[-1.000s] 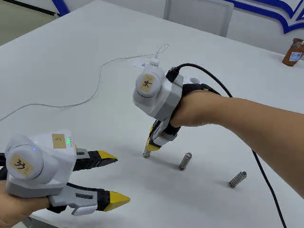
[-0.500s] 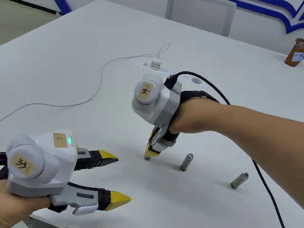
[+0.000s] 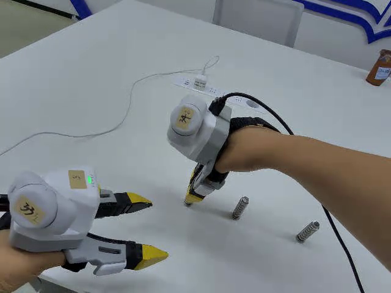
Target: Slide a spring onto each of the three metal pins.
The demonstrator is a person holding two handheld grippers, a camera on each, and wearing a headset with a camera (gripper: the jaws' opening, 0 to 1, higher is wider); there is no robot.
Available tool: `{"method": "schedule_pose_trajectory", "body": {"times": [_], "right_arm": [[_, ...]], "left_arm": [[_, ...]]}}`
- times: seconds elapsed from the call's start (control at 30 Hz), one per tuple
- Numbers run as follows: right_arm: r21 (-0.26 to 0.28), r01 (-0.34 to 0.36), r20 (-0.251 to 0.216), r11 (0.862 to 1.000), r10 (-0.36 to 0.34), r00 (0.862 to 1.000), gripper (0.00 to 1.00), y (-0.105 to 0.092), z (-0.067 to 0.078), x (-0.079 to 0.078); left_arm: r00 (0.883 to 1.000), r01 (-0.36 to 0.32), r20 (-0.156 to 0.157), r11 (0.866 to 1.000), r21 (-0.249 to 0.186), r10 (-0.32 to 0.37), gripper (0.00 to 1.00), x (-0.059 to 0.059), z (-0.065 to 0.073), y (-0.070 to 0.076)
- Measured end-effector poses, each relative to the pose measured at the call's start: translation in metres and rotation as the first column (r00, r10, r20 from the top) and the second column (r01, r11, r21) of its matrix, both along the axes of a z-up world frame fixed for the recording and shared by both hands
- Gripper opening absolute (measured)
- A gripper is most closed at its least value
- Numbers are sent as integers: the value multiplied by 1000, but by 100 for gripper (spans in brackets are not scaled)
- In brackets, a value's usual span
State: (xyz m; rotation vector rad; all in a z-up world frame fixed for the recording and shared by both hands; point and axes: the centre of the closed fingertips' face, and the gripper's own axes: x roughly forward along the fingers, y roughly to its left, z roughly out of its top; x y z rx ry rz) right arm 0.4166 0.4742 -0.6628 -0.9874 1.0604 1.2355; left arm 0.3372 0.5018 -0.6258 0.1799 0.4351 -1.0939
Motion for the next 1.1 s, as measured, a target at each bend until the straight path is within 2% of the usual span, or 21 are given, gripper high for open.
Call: {"method": "schedule_pose_trajectory", "body": {"times": [0.63, 0.9, 1.1], "right_arm": [[13, -9, 14, 1000, 9, 1000, 23, -6, 2, 3], [27, 22, 24, 999, -23, 999, 26, -20, 9, 7], [60, 54, 27, 997, -56, 998, 27, -27, 16, 7]], "left_arm": [[1000, 0, 3, 1000, -1, 0, 54, 3, 1, -1], [1000, -4, 7, 1000, -1, 4, 55, 5, 3, -3], [1000, 1, 9, 1000, 2, -1, 55, 6, 7, -6]]}}
